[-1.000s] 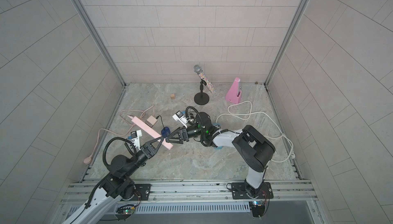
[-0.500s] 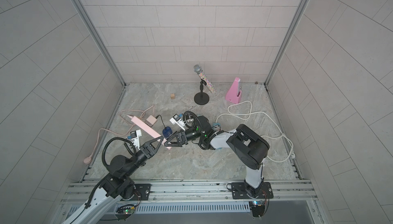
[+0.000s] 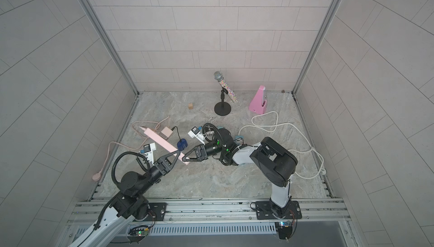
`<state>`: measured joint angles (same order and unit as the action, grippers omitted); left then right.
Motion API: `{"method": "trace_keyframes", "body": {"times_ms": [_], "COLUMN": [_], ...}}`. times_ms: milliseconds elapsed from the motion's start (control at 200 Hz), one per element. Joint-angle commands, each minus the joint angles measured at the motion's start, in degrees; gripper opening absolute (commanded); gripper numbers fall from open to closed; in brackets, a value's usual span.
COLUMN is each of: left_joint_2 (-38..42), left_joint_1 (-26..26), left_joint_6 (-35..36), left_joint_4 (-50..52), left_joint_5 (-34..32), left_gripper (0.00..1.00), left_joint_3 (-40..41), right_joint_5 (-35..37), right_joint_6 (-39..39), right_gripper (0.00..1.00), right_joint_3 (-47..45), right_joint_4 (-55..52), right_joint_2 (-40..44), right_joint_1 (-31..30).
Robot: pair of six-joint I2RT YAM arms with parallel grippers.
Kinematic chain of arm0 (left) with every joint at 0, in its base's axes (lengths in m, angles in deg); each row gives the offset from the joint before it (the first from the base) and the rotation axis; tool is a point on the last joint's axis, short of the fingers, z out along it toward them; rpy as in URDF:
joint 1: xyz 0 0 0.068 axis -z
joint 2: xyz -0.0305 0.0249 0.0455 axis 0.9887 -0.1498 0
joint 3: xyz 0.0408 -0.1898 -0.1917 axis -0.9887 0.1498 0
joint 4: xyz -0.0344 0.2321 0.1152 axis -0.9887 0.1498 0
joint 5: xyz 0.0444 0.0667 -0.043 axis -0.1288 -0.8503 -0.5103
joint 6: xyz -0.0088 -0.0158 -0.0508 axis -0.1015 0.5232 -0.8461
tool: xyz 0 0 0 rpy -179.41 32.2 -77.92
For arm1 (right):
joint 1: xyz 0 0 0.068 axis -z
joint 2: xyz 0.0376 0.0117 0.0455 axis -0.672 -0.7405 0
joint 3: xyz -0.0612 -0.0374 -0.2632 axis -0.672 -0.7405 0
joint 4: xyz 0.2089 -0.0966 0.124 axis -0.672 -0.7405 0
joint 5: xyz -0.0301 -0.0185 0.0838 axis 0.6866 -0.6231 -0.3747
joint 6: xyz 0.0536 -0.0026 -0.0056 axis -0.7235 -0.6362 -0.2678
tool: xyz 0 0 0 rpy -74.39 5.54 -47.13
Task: Unplug the electric shaver
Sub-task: Place the socket at the center of the board.
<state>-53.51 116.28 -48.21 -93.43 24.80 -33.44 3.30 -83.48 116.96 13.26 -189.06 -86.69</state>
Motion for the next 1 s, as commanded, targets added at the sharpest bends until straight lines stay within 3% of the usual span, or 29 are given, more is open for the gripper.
{"method": "trace_keyframes", "body": {"times_ms": [0, 170, 260, 460, 595, 846, 996], "left_joint_2": [0.52, 0.97, 1.25, 1.51, 1.36, 1.51, 1.36], "left_joint_1": [-0.22, -0.14, -0.18, -0.16, -0.18, -0.17, -0.13], "left_joint_6": [0.94, 0.94, 1.28, 1.99, 3.21, 3.59, 3.90], "left_joint_4": [-1.13, 1.28, 3.68, 9.34, 14.69, 17.30, 18.07], "left_joint_5": [-1.03, -1.28, -1.36, -1.76, -1.76, -1.66, -1.59], "left_gripper": [0.15, 0.42, 0.49, 0.57, 0.61, 0.63, 0.64], "left_joint_3": [1.25, 0.68, 0.24, -1.49, -3.42, -4.43, -4.87], "right_joint_5": [1.83, 9.66, 14.93, 21.54, 23.35, 26.63, 30.30], "right_joint_6": [6.81, 30.18, 35.97, 38.49, 38.30, 38.83, 42.86], "right_gripper": [0.14, 0.08, 0.06, 0.04, 0.04, 0.03, 0.03], "right_joint_3": [2.18, 7.17, 10.54, 15.83, 16.77, 18.55, 22.70], "right_joint_4": [-7.15, -43.05, -54.36, -63.85, -64.78, -67.13, -74.64], "right_joint_2": [3.76, 11.61, 14.30, 15.06, 15.04, 15.78, 15.76], "right_joint_1": [0.61, 0.62, 1.00, 2.35, 2.98, 3.90, 4.28]}}
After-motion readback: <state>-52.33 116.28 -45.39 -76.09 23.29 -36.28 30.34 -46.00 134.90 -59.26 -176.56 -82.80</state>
